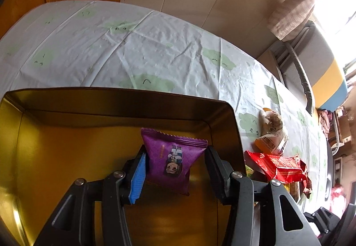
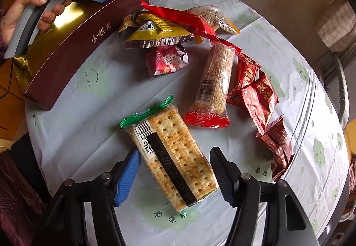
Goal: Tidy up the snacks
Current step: 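Open the left tool to drop the purple bag into the tin while the right tool grasps the cracker pack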
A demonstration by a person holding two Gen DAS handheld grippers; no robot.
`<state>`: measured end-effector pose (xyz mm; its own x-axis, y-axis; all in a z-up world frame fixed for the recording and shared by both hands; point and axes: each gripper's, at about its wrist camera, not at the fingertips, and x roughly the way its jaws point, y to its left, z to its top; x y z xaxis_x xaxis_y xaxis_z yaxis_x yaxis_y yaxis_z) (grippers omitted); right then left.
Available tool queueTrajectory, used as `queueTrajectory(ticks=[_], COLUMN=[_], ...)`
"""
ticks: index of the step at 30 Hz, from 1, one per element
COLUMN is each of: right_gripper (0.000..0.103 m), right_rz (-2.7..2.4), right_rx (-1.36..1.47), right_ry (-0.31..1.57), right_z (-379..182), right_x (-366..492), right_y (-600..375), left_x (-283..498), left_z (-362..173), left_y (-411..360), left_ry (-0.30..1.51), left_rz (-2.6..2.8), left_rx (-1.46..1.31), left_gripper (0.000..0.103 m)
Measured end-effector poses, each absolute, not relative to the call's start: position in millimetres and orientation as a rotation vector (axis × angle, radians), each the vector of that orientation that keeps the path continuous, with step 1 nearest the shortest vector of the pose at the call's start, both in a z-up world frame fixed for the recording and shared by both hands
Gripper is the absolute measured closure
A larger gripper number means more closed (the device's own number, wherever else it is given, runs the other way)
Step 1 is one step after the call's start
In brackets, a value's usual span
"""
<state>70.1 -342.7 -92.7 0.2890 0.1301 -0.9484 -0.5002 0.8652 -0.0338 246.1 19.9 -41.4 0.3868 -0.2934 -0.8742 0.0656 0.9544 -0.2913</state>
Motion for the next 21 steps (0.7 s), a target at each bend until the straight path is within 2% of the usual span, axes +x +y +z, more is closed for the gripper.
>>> queueTrajectory(ticks=[1,4,11,21], right_gripper=[0.037,0.037,0.053,0.055], right_rz=[0.432,0.438,0.438,0.364], right_rx=[-0.349,-0.321,-0.315,-0.188], right_ry=[1.212,1.212,1.203,1.157], right_z=[-93,-91,-92,-98], right_x=[72,75,67,46], right_y=[-342,-342,-332,-335], left_x=[245,240,218,123], left_z=[-40,-36,-15,8], left_y=[19,19,25,49], left_ry=[1.148,1.122,1.057,0.914], left_rz=[-0.232,-0.232,-0.207,-0.162], left_rx=[-0.219,-0.215,-0.157,-0.098], left_gripper=[0.039,0.027,0.025,0.025])
